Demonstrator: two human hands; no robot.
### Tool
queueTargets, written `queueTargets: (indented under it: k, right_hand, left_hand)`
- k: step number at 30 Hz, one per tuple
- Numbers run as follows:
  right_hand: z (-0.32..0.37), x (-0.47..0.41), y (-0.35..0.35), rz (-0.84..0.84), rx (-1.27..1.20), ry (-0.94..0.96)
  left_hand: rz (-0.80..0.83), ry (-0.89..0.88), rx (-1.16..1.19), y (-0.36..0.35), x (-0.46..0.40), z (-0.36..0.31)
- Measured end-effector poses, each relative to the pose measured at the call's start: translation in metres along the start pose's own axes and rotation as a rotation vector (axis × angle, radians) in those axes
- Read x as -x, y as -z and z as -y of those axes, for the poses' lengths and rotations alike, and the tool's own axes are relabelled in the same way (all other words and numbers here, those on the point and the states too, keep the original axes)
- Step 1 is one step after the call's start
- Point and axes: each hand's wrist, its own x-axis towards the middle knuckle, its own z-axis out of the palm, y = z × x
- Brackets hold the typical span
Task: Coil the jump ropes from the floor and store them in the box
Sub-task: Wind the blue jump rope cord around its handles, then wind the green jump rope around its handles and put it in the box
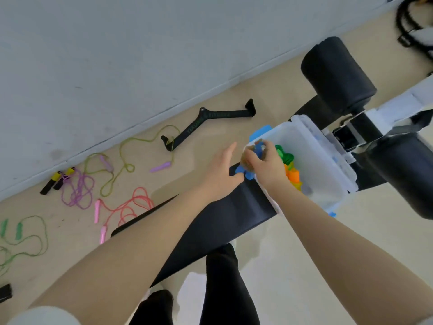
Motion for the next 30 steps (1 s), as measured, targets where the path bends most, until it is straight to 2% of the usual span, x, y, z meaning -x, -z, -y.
queueTargets:
  k: [2, 4, 8, 15, 17, 18, 21, 25, 27, 30]
  right_hand:
    - [-0.025, -0.028, 0.016, -0.109, 0.13, 0.014]
    - [-0.052, -0.055, 0.021, -0.105, 0.255, 0.028]
    - [-0.104, -0.103, 0.001, 0.096, 0.511, 0.008]
    - [-0.152, -0.146, -0.034, 0.345, 0.685, -0.195]
    - [-0.142, -0.149, -0.033, 0.32, 0.65, -0.217]
    - [-0.133, -0.148, -0.031, 0.255, 0.632, -0.186]
    - [-0.094, -0.127, -0.028, 0.052, 0.692, 0.056]
    - [-0.032, -0.078, -0.044, 0.01, 0.699, 0.254]
    - [0.0, -0.052, -0.063, 0.129, 0.649, 0.249]
    - [0.039, -0.005, -0.108, 0.467, 0.574, 0.213]
  left_hand:
    - [-0.053, 0.01, -0.056, -0.01, -0.028, 0.003]
    - [-0.103, 0.032, -0.055, -0.019, -0.052, 0.011]
    - [-0.132, 0.11, -0.032, -0.038, -0.088, 0.037]
    - [-0.109, 0.208, -0.03, -0.054, -0.098, 0.075]
    - [-0.103, 0.21, -0.007, -0.05, -0.092, 0.079]
    - [-0.107, 0.212, 0.005, -0.045, -0.089, 0.08]
    - [-0.131, 0.219, 0.029, -0.024, -0.072, 0.08]
    - [-0.152, 0.257, 0.074, 0.012, -0.031, 0.087]
    - [-0.202, 0.264, 0.1, 0.034, -0.001, 0.092]
    - [-0.311, 0.293, 0.13, 0.069, 0.061, 0.111]
